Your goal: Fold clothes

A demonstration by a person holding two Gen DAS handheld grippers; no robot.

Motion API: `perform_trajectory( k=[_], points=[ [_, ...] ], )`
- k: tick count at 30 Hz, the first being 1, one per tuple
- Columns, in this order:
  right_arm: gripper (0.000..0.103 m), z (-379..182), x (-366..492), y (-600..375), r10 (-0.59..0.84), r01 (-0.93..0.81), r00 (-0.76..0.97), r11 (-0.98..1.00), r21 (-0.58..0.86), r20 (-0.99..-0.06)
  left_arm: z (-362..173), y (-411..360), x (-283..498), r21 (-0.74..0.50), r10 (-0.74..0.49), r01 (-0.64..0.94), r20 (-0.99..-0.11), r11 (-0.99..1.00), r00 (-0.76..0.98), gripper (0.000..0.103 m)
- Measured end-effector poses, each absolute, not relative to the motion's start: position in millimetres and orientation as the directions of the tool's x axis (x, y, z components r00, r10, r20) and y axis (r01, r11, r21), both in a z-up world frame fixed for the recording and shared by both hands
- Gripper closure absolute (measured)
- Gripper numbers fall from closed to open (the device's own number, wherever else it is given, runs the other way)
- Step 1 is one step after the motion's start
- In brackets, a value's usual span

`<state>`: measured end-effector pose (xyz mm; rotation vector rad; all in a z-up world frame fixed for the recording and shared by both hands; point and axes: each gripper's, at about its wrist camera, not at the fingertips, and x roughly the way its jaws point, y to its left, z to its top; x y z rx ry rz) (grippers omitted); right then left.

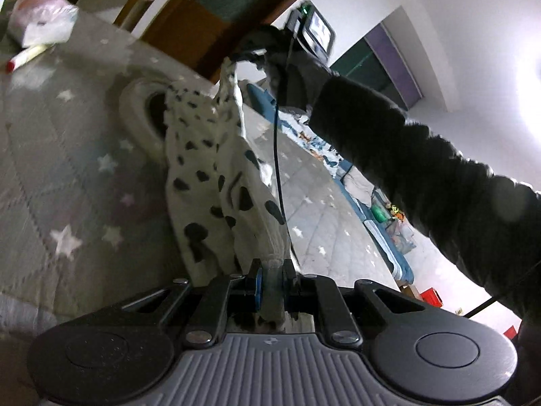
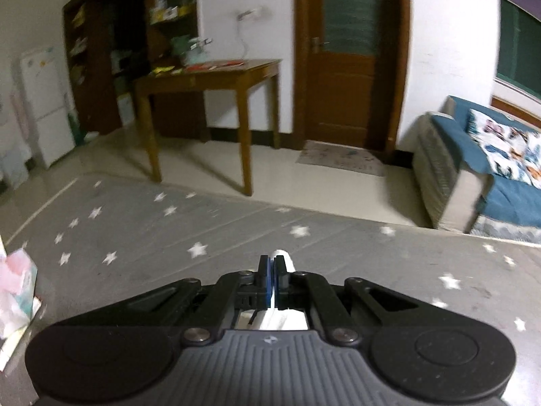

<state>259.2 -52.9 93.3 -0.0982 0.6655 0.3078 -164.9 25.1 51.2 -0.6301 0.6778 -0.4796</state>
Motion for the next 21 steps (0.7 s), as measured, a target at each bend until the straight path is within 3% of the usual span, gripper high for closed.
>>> perform_trajectory(
  k=[10,15,19,21],
  points=[
    [0.095,80.0,253.1,-27.9,0.403,-0.425,0.663,0.896,0.125,-0.631,48.0,29.1,-169.4,-0.654,-0.568,0.166,-0.469,0.738,0.676,0.090],
    [0.093,95.2,244.9,-55.1,0.403,-0.449,0.660,0.888,0.097,-0.634,48.7,25.0,-168.2,-0.625,-0.556,0.174,-0.491,0.761,0.670,0.087],
    [0.075,101.2,226.3,-77.3,0.386,-0.481,0.648,0.876,0.039,-0.657,51.0,23.1,-169.1,-0.615,-0.549,0.182,-0.484,0.767,0.681,0.083],
    [0.074,103.4,214.0,-89.5,0.380,-0.499,0.641,0.866,0.014,-0.667,51.5,20.9,-169.1,-0.611,-0.544,0.177,-0.490,0.772,0.681,0.077]
  ],
)
